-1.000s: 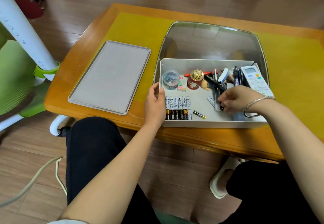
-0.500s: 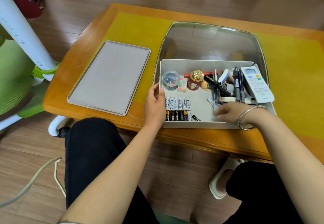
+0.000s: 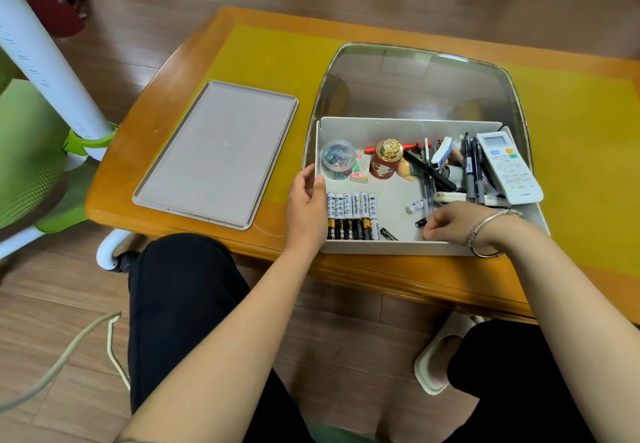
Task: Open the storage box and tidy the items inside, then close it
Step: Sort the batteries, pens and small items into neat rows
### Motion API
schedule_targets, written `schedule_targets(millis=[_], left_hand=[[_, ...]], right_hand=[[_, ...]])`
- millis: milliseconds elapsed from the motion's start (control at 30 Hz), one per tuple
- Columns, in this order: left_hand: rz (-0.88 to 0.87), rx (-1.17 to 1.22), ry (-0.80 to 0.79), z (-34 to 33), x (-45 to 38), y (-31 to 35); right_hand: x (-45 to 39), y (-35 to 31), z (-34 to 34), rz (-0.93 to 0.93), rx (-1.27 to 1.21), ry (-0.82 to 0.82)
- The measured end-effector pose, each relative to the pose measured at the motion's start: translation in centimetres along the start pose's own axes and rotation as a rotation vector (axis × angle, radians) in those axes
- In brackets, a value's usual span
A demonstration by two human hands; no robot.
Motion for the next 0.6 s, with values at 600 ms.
schedule_targets(millis=[600], left_hand=[[0.000,-0.011,0.003,-0.1,-0.1,0.0]], right_hand=[[-4.1,-4.0,0.4,0.132,0.718,0.111]])
Point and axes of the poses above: each hand's wrist, its own x-axis away from the middle knuckle, its own z-axis out of the back of the hand, y = z × x, the point moved 10 cm from there along -x, towards the middle knuckle, and after that the axes turned 6 degrees about z, right-handed, at the moved point
